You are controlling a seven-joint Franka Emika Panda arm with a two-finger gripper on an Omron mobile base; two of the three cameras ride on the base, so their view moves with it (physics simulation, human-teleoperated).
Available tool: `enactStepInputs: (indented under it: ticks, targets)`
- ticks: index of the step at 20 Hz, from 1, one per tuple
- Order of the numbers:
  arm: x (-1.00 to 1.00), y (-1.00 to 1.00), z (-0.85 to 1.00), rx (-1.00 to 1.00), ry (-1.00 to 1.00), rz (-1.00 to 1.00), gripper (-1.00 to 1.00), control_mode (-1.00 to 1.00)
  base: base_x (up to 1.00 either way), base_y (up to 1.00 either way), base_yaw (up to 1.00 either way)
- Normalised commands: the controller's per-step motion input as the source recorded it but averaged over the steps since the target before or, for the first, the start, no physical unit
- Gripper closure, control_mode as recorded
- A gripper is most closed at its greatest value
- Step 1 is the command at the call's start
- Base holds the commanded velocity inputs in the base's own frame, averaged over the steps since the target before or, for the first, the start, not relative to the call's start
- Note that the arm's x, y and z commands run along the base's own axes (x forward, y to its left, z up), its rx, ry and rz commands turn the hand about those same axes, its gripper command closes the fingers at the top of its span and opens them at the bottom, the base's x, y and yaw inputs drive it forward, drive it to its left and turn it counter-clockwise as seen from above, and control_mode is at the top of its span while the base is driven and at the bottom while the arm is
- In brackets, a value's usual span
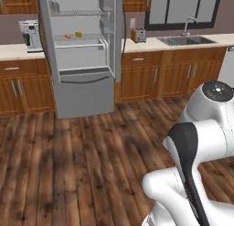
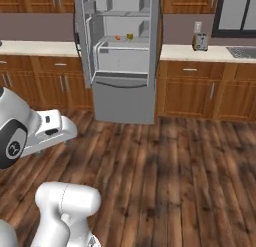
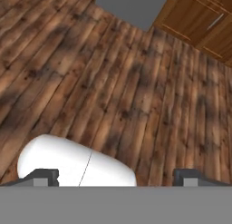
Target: Take the cheese, chicken drumstick, and carrot from the fridge and place them on the plate on the dining counter to create an appetizer plate.
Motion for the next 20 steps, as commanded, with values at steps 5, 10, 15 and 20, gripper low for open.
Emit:
enactStepInputs:
  ticks: [5, 10, 15, 20]
  targets:
    - [0.0, 0.0, 0.0, 0.0, 0.0, 0.0, -1.0, 1.0, 1.0, 0.5, 0.0]
    - [0.0, 0.0, 0.0, 0.0, 0.0, 0.0, -1.0, 1.0, 1.0, 0.51, 0.0]
    - [0.0, 0.0, 0.0, 0.0, 0.0, 0.0, -1.0, 1.0, 1.0, 0.27, 0.0]
    - [0.0, 0.0, 0.0, 0.0, 0.0, 0.0, -1.0, 1.0, 1.0, 0.0, 0.01]
